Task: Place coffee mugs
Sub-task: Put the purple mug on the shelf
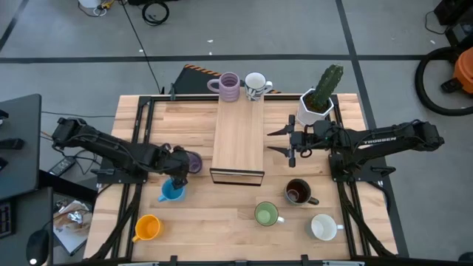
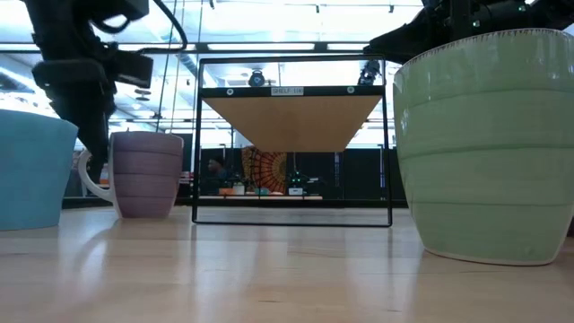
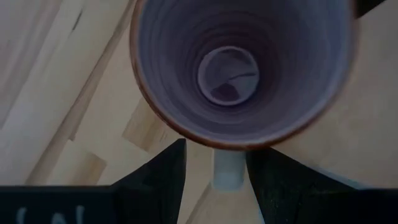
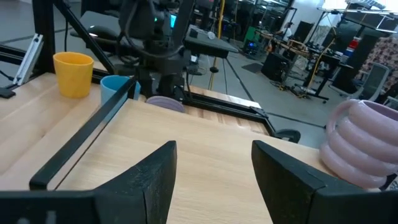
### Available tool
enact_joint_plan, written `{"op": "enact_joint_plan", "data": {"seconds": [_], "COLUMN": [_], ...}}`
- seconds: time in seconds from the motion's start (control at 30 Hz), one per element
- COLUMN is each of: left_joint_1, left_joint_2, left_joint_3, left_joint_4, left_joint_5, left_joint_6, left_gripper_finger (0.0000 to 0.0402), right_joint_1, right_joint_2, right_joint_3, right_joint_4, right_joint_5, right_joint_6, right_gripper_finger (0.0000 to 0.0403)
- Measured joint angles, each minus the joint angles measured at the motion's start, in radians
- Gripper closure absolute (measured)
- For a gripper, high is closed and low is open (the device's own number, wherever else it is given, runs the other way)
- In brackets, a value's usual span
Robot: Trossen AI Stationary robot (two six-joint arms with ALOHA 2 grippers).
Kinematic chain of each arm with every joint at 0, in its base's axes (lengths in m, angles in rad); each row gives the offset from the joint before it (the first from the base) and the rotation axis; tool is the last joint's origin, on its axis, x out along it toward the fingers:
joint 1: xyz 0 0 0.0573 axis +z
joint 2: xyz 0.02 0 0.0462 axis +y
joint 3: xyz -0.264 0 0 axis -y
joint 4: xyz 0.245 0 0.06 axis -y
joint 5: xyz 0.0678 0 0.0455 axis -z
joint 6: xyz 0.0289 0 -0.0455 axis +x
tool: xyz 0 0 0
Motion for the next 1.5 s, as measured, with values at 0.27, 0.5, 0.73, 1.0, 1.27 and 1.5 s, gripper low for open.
{"op": "enact_joint_plan", "data": {"seconds": [0.27,0.5,0.73,1.0,1.27,1.5], "left_joint_1": [0.069,0.127,0.179,0.218,0.26,0.282], "left_joint_2": [0.055,0.055,0.055,0.051,0.05,0.05], "left_joint_3": [0.0,0.0,0.0,0.019,0.114,0.194], "left_joint_4": [0.029,0.058,0.07,0.053,-0.033,-0.132], "left_joint_5": [0.075,0.094,0.102,0.103,0.098,0.088], "left_joint_6": [0.056,0.147,0.242,0.335,0.497,0.634], "left_gripper_finger": [0.0231,0.028,0.034,0.034,0.034,0.034], "right_joint_1": [0.0,0.0,0.0,0.0,0.0,-0.017], "right_joint_2": [0.0,0.0,0.0,0.0,0.0,-0.048], "right_joint_3": [0.0,0.0,0.0,0.0,0.0,0.0], "right_joint_4": [-0.001,-0.007,-0.015,-0.047,-0.052,-0.063], "right_joint_5": [0.0,0.001,0.003,0.004,0.082,0.082], "right_joint_6": [0.003,0.003,0.004,0.031,0.049,0.026], "right_gripper_finger": [0.0188,0.0188,0.0188,0.0188,0.0188,0.0192]}}
